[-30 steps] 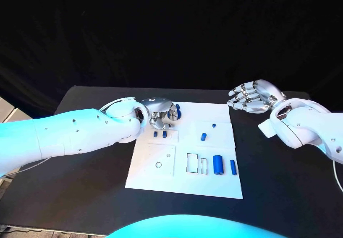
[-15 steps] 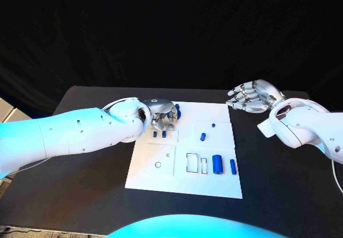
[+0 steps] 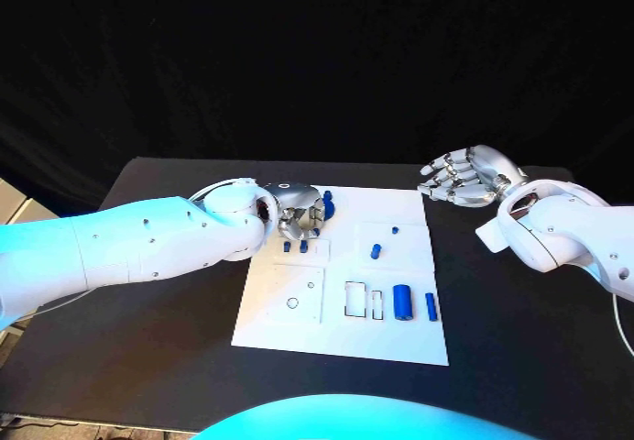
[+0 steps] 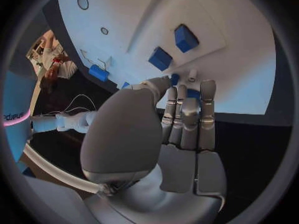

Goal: Assemble the parts on the task board

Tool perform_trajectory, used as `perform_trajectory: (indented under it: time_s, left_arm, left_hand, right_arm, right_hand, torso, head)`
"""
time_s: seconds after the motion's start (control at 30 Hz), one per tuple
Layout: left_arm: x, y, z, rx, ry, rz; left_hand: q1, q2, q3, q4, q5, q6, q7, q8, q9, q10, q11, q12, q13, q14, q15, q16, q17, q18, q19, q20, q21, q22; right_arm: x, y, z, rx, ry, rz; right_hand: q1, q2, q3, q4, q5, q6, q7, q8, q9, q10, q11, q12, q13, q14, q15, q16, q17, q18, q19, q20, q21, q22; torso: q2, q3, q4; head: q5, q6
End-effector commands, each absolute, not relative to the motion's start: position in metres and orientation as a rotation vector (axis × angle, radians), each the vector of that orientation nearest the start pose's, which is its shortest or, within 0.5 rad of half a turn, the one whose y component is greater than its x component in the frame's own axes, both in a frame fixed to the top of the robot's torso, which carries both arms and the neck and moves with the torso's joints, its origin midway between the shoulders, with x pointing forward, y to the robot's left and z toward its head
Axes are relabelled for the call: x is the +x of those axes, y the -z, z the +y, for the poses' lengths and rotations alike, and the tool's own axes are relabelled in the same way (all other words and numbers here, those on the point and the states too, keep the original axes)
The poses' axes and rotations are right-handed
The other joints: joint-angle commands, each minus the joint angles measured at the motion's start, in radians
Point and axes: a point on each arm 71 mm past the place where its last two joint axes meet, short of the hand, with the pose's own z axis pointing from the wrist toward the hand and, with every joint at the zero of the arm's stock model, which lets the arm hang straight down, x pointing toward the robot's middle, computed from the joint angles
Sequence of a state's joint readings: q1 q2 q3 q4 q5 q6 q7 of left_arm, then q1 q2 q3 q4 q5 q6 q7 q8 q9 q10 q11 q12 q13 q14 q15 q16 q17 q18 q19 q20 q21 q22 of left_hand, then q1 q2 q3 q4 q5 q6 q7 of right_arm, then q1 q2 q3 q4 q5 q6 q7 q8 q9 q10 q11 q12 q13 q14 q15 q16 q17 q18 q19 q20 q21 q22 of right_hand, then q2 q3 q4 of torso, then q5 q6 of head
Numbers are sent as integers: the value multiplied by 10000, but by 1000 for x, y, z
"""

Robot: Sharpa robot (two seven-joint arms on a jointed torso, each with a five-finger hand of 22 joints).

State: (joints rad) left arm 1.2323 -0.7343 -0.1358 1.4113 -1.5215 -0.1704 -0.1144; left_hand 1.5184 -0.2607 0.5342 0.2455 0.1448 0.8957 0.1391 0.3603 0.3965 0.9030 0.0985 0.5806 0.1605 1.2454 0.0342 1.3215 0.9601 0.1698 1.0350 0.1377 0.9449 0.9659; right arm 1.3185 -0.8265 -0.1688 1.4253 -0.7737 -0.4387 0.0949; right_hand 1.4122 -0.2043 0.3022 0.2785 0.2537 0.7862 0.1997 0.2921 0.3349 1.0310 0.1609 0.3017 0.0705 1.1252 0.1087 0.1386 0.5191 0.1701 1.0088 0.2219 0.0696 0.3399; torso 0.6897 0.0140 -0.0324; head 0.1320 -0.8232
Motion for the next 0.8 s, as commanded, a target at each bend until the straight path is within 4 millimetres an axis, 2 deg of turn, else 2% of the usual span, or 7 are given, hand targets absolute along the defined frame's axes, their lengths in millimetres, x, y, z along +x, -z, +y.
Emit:
perform_trajectory:
  time_s: [0.03, 0.8]
  left_arm:
    - [496, 219, 175, 3307, 5401, 18317]
    - [498, 221, 170, 3237, 5602, 18485]
  left_hand:
    - [38, -64, 74, -5, -28, 77, 17, -81, -20, 84, 16, -73, -18, 46, -8, 62, -1, -70, 57, -12, 64, 39]
    - [-172, -130, 162, -9, -113, 8, 9, -233, -62, 74, 57, -243, -53, 169, 26, 203, 136, -123, 199, 5, 319, 289]
  right_arm:
    - [511, 173, -228, 3925, -9396, 16253]
    - [510, 173, -228, 3916, -9417, 16285]
  right_hand:
    - [77, 24, -23, -21, 50, 44, 285, -65, -9, 72, -15, -44, -9, -18, 6, -49, -9, 127, -48, 10, -18, -9]
    - [73, 26, -24, -15, 50, 52, 285, -64, -12, 87, -16, -53, -18, -7, 6, -56, -19, 128, -44, 10, -14, -33]
  torso:
    - [3, -9, -5]
    - [-3, -8, 7]
  head:
    - [-3, -6]
    - [-62, -57]
